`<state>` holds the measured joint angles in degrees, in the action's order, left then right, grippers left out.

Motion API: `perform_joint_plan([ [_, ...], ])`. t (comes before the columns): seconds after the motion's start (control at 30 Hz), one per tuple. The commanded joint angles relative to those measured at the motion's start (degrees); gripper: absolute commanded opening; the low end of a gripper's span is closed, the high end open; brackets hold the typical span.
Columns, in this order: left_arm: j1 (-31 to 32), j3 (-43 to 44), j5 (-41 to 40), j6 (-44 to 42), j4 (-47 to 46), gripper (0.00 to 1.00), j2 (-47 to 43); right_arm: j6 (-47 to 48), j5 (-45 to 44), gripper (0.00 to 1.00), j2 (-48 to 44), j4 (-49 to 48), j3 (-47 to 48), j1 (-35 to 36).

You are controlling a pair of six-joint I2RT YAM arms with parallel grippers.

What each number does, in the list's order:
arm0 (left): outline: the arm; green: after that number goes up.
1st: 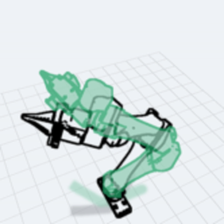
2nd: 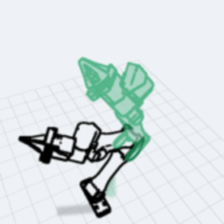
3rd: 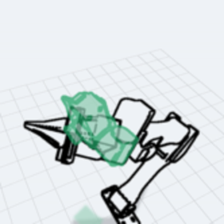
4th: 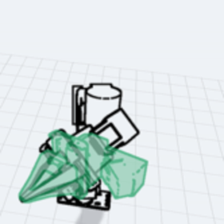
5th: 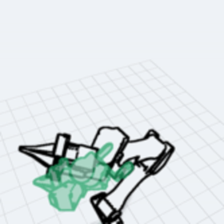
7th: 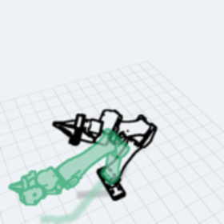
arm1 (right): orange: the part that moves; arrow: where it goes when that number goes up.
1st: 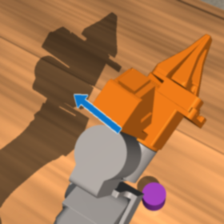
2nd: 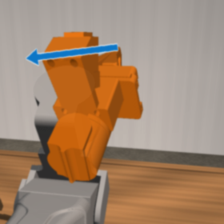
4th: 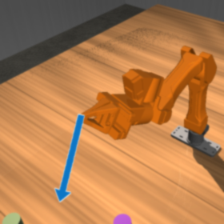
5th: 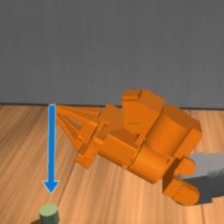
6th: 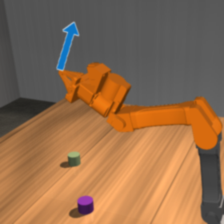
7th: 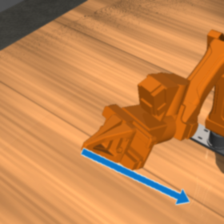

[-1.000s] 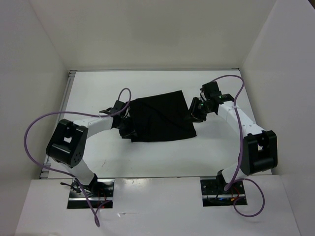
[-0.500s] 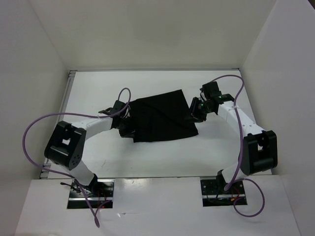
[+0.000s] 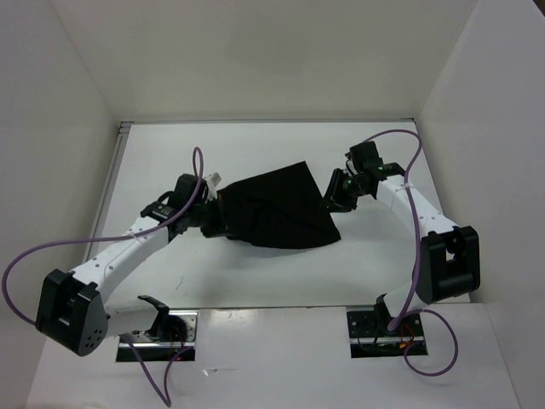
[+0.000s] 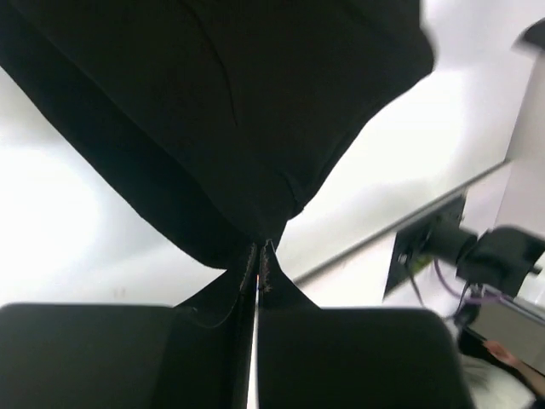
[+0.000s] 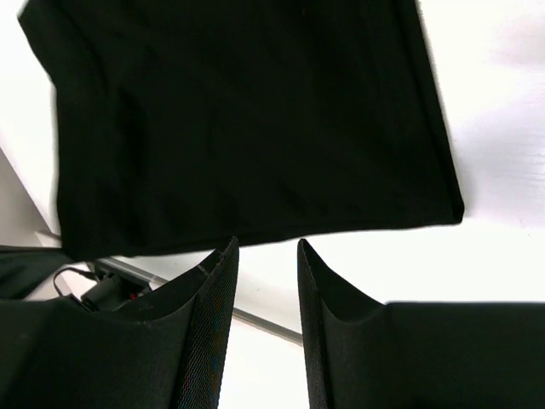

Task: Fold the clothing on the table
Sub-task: Fold the skirt

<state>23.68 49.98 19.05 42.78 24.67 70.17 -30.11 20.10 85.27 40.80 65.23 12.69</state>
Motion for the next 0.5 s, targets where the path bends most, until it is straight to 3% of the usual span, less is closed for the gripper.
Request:
perform_joint_plan([
  [0.0,1.02,-5.4,4.33,1.95,4.33,0.0,-2.75,1.1,-0.15,0.39,-0.64,-0.89,0.68,0.85],
  [0.17,3.91,-7.35,5.47,0.11,11.97,0.03,-7.5,1.63,-0.15,0.39,-0.11,0.34,1.82,0.85],
  [0.2,4.52,-7.87,5.47,0.11,14.42,0.07,-9.94,1.63,-0.15,0.39,-0.11,0.86,1.83,0.85],
  [0.3,4.53,-6.04,6.18,0.8,16.99,0.32,-14.34,1.63,-0.67,0.39,-0.11,0.86,1.31,1.37],
  [0.37,4.53,-4.11,5.39,0.81,16.99,0.38,-14.36,1.63,-0.67,0.39,-0.11,0.86,0.69,1.37],
  [0.4,4.53,-2.18,5.39,0.81,16.99,0.46,-13.4,1.02,-1.37,0.39,-0.11,0.86,0.69,1.9],
  [0.47,4.53,-0.76,4.86,0.81,14.99,0.5,-11.73,1.02,-1.38,0.39,0.51,0.86,-0.63,2.51],
])
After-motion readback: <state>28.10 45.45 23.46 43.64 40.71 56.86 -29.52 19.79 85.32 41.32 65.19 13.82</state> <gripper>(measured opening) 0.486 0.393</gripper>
